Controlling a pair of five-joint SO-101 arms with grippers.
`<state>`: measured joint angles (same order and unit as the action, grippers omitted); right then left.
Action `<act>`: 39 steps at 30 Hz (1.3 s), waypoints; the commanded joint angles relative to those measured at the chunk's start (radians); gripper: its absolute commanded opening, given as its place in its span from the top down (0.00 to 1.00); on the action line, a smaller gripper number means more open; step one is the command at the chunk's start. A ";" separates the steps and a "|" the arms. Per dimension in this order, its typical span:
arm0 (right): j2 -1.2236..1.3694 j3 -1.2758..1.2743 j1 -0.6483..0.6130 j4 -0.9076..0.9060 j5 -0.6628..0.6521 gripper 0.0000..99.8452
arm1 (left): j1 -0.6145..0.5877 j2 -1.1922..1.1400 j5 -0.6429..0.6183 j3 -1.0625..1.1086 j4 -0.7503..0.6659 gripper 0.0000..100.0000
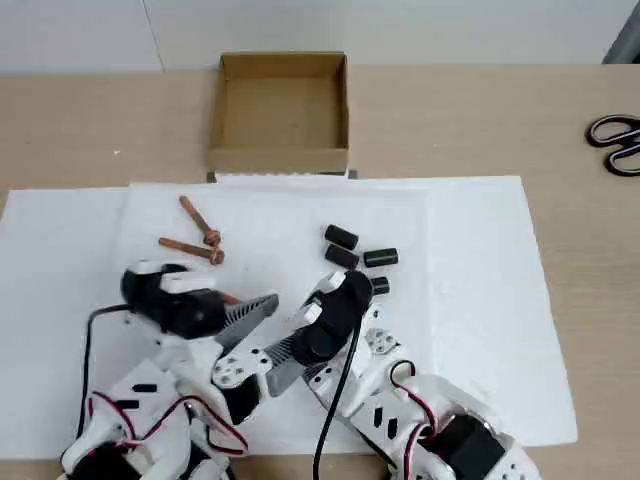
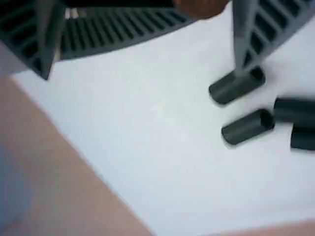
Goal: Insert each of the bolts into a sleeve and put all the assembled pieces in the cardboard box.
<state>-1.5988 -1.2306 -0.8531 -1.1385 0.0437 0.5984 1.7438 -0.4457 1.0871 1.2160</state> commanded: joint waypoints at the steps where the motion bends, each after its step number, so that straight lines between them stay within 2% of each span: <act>1: -0.008 0.011 -0.004 0.031 -0.003 1.00 | -0.009 -0.005 0.002 -0.058 0.021 0.80; 6: -0.008 0.011 -0.002 0.031 -0.003 1.00 | -0.137 0.000 0.008 -0.061 0.020 1.00; 14: -0.008 0.009 0.025 0.031 -0.003 1.00 | -0.417 0.000 0.207 -0.001 0.020 0.99; 22: -0.008 0.009 0.122 0.030 -0.003 1.00 | -0.701 0.000 0.341 0.260 -0.081 0.99; 25: -0.008 0.011 0.182 0.030 -0.003 1.00 | -0.738 0.000 0.376 0.355 -0.132 0.99; 32: -0.001 0.011 0.275 0.036 -0.003 1.00 | -0.727 0.000 0.384 0.510 -0.189 0.99; 39: 0.117 0.061 0.352 0.113 -0.002 1.00 | -0.733 0.000 0.381 0.529 -0.207 0.99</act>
<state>-1.5451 -1.2290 -0.5278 -1.0817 0.0437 -0.1320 1.7315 -0.0683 1.6210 1.0319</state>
